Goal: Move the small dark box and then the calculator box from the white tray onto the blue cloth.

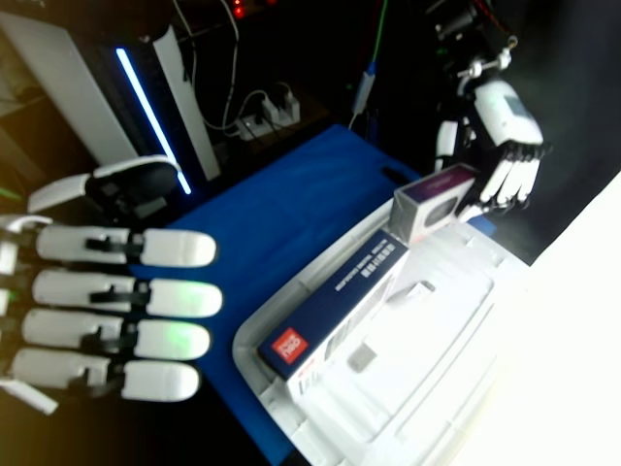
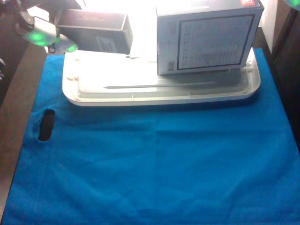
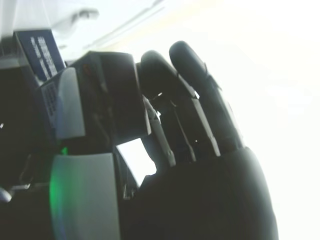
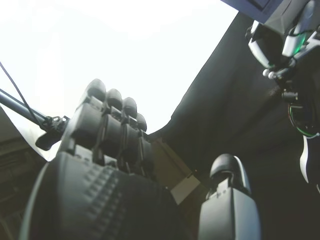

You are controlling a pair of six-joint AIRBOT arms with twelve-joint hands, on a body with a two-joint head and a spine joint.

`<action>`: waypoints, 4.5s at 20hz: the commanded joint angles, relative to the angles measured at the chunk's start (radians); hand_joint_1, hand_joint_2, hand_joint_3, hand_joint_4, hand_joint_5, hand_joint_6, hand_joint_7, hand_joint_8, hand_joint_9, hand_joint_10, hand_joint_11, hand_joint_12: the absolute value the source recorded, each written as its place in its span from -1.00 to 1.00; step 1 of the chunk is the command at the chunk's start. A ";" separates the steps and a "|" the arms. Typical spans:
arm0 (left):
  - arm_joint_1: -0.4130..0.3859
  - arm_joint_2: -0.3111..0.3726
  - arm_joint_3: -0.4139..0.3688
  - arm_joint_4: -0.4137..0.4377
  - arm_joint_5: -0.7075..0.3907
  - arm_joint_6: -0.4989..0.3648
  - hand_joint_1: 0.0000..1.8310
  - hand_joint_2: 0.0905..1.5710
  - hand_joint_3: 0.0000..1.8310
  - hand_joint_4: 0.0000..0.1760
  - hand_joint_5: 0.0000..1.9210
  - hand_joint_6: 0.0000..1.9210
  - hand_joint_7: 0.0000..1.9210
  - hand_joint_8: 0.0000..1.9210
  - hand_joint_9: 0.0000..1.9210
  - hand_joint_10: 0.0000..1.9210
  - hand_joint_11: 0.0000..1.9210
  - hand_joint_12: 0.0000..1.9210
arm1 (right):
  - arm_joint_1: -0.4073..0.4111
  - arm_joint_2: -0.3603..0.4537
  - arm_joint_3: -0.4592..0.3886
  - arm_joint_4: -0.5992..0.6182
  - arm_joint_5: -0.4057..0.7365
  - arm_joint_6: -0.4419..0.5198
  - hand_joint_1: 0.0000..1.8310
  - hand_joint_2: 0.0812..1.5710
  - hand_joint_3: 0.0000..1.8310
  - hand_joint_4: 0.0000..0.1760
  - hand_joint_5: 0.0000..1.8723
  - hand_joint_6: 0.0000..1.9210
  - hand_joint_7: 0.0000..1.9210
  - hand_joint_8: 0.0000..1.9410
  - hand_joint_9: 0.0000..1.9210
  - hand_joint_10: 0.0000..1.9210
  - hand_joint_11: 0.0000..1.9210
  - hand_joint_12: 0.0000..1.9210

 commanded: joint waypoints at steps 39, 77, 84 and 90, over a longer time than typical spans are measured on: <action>0.314 0.145 -0.306 0.116 -0.255 -0.090 0.22 0.22 -1.00 -1.00 -0.08 -0.50 -0.08 -0.43 -0.17 -0.22 -0.50 0.36 | 0.014 -0.010 0.001 0.027 0.119 0.016 -0.57 0.07 -1.00 -0.67 -0.75 -0.99 -0.65 -0.98 -0.69 -1.00 -0.74 -0.99; 0.183 0.209 -0.304 -0.163 -0.480 0.133 -0.29 0.13 -1.00 -1.00 -0.28 -0.99 -0.69 0.50 -0.73 0.82 -0.76 1.00 | 0.201 -0.197 0.324 -0.108 -0.412 0.253 -0.19 -0.22 -1.00 -0.67 -0.83 -1.00 -0.76 -0.98 -0.75 -0.99 -1.00 -0.23; 0.207 0.223 -0.329 -0.172 -0.524 0.133 -0.28 0.06 -1.00 -1.00 -0.24 -0.99 -0.54 0.16 -0.54 0.46 -0.64 0.81 | 0.180 -0.240 0.355 -0.094 -0.435 0.253 -0.22 -0.25 -1.00 -0.59 -0.79 -0.99 -0.78 -0.98 -0.81 -0.99 -1.00 -0.41; 0.233 0.221 -0.335 -0.183 -0.536 0.134 -0.31 0.06 -1.00 -0.94 -0.22 -0.99 -0.56 0.16 -0.62 0.55 -0.71 0.90 | 0.143 -0.269 0.370 -0.054 -0.435 0.253 -0.18 -0.19 -1.00 -0.60 -0.79 -1.00 -0.52 -1.00 -0.59 -0.98 -1.00 -0.12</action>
